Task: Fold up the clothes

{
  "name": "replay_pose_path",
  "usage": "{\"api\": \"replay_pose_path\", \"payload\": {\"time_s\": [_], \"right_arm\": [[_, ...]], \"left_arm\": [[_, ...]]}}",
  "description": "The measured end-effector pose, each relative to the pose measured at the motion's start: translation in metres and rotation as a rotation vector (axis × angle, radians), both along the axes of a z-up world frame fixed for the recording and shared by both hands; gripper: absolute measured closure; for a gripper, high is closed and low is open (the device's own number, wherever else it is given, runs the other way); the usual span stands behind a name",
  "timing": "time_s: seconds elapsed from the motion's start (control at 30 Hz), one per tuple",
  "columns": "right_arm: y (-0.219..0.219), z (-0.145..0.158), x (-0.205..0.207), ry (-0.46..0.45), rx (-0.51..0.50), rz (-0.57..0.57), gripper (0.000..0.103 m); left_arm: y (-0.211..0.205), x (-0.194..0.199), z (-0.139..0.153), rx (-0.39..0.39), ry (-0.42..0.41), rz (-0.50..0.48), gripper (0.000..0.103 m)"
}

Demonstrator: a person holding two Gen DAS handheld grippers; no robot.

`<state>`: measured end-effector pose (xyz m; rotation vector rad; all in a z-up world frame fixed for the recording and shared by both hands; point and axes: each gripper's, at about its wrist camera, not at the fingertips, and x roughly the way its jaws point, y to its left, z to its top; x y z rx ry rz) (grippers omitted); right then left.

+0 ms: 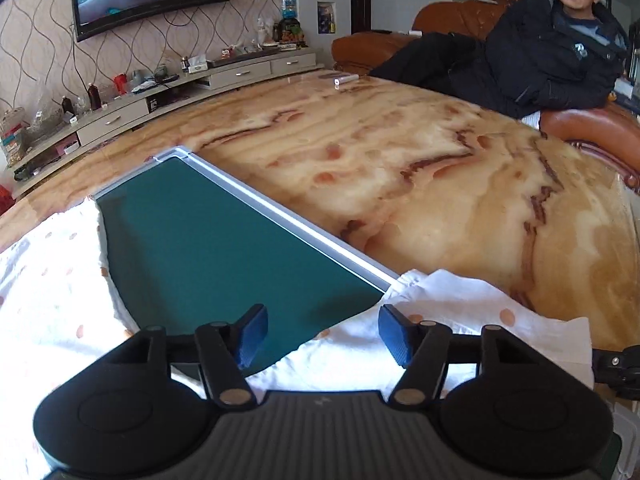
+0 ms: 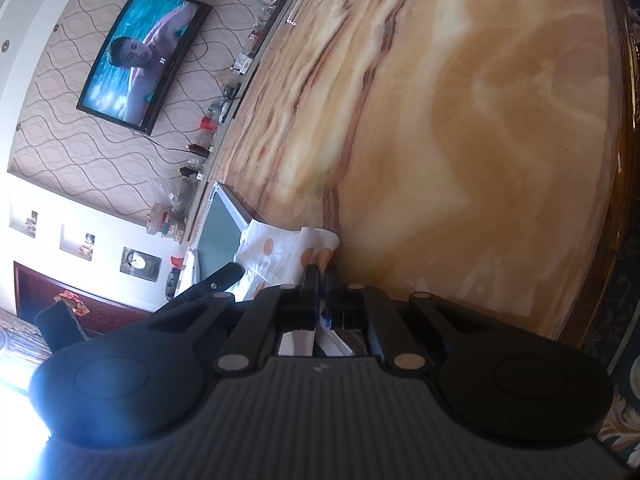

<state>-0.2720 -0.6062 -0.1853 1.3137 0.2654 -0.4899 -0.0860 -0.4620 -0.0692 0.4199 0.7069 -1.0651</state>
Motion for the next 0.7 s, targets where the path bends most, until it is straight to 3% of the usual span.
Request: {"api": "replay_pose_path", "payload": {"time_s": [0.13,0.23,0.3,0.4,0.53,0.7], "right_arm": [[-0.006,-0.017,-0.021,-0.144,0.07,-0.093,0.084],[-0.011,-0.02,-0.025,-0.206,0.085,-0.069,0.066],[-0.014,-0.014,-0.018,-0.162,0.057,-0.023,0.057],[-0.017,-0.005,-0.008,-0.082,0.021,0.035,0.056],[-0.011,0.008,-0.003,0.04,-0.043,0.026,0.051],[-0.006,0.017,0.012,0.045,-0.038,0.071,0.044]], "left_arm": [[0.045,-0.001,0.024,-0.078,0.149,0.013,0.037],[0.087,-0.018,0.035,-0.085,0.21,0.002,0.037],[0.116,-0.032,0.037,-0.073,0.248,-0.004,0.037],[0.151,-0.049,0.033,-0.044,0.286,-0.012,0.037],[0.182,-0.063,0.03,-0.027,0.291,0.004,0.037],[0.188,-0.068,0.017,0.034,0.253,0.041,0.041]]}}
